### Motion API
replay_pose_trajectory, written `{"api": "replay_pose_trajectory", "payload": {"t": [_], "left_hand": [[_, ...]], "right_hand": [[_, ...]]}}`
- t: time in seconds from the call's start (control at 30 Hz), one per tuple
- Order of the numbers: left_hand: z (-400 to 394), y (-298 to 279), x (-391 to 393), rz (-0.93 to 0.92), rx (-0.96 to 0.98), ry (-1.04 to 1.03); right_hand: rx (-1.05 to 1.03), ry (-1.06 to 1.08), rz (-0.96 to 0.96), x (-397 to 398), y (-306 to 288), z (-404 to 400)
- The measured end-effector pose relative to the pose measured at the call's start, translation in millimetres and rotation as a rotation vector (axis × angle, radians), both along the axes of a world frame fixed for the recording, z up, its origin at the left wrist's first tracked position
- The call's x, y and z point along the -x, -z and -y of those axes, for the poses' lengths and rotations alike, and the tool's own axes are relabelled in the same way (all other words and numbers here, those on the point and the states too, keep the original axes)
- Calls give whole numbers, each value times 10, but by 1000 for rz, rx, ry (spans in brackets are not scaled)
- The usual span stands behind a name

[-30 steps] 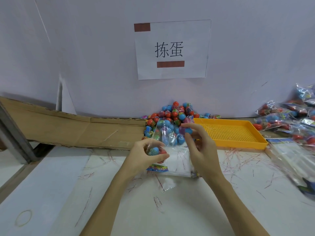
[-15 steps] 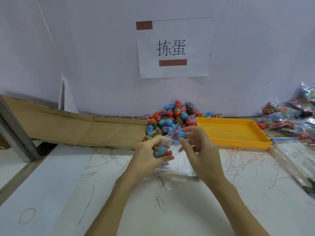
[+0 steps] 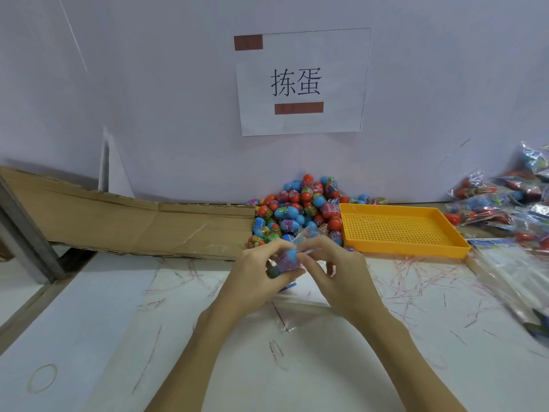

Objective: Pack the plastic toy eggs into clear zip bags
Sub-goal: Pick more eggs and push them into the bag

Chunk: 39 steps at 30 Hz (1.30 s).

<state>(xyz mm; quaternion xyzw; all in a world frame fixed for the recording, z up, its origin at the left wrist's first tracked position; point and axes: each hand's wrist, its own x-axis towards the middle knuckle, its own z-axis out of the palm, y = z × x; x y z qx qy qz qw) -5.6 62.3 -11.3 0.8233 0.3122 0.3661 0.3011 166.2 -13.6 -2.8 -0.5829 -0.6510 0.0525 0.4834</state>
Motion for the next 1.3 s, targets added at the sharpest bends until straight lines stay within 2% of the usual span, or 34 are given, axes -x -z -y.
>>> {"api": "replay_pose_trajectory", "payload": {"t": [0.07, 0.23, 0.27, 0.33, 0.4, 0.47, 0.57, 0.67, 0.77, 0.87, 0.93, 1.03, 1.17, 1.23, 1.3], "left_hand": [[1, 10, -11, 7, 10, -9], [-52, 2, 12, 78, 142, -158], [-67, -4, 23, 94, 162, -193], [-96, -16, 48, 141, 217, -241], [-118, -26, 64, 199, 286, -256], [-132, -43, 75, 252, 344, -269], [-149, -42, 79, 269, 381, -285], [-152, -24, 72, 253, 388, -277], [-146, -11, 63, 247, 404, -247], [-137, -14, 58, 236, 411, -218], [-125, -20, 52, 223, 414, -203], [-107, -39, 42, 184, 414, -165], [-73, -46, 37, 147, 415, -55], [-64, -38, 39, 111, 393, -19], [-58, -31, 39, 92, 367, 11]], "right_hand": [[-38, -33, 6, 6, -14, 11], [-166, 23, -219, -45, -65, -3], [-165, 69, -187, -75, -55, -13], [-77, 233, 2, -154, -4, -40], [117, 398, 210, -225, 67, -70], [296, 538, 295, -272, 125, -85], [439, 622, 333, -290, 174, -76], [490, 601, 258, -278, 194, -80], [460, 600, 261, -289, 181, -89], [330, 630, 296, -306, 132, -87], [184, 550, 176, -275, 100, -84], [20, 351, -129, -183, 47, -97], [-5, 89, -533, -93, -55, -73], [-27, -10, -658, -86, -83, -42], [-65, -27, -686, -73, -109, -18]]}}
